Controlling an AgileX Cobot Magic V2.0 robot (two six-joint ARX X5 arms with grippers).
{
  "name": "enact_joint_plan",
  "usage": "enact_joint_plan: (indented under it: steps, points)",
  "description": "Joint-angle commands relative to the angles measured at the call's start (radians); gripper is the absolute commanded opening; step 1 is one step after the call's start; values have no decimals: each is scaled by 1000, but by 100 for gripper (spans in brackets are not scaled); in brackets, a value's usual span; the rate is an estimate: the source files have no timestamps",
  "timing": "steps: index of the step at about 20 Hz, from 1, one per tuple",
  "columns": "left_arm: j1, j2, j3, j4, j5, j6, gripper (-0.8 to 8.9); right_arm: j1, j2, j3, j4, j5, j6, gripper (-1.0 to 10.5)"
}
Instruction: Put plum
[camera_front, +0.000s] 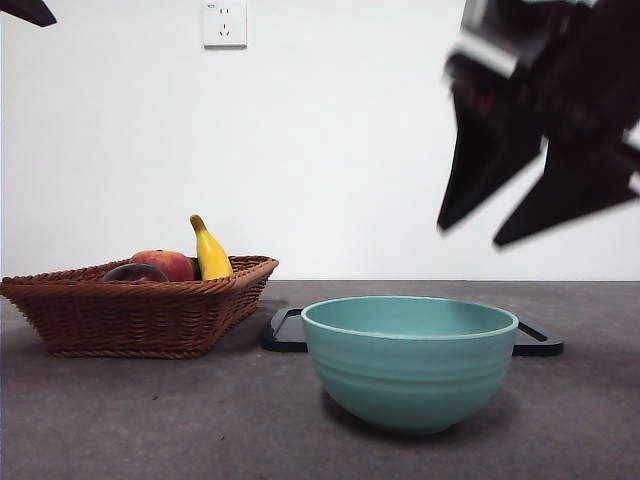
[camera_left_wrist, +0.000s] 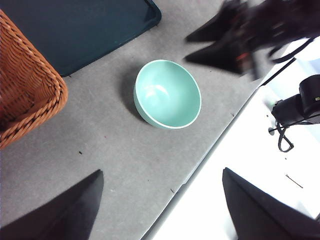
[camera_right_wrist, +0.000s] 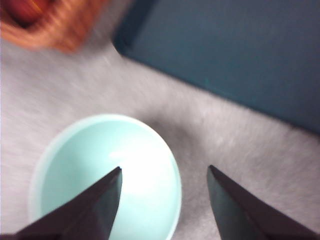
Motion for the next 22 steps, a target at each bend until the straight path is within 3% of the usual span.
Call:
enact_joint_plan:
  steps: [1, 5, 12, 22]
  points:
    - [-3, 7, 13, 3, 5, 15, 374, 7, -80, 64, -93, -11, -24, 272]
    - [-3, 7, 13, 2, 5, 15, 374, 7, -233, 145, -286, -56, -100, 272]
    - [-3, 7, 13, -4, 5, 15, 374, 7, -403, 156, -509, -173, -113, 272]
    - [-3, 7, 13, -5, 5, 15, 369, 7, -415, 156, -529, -175, -114, 271]
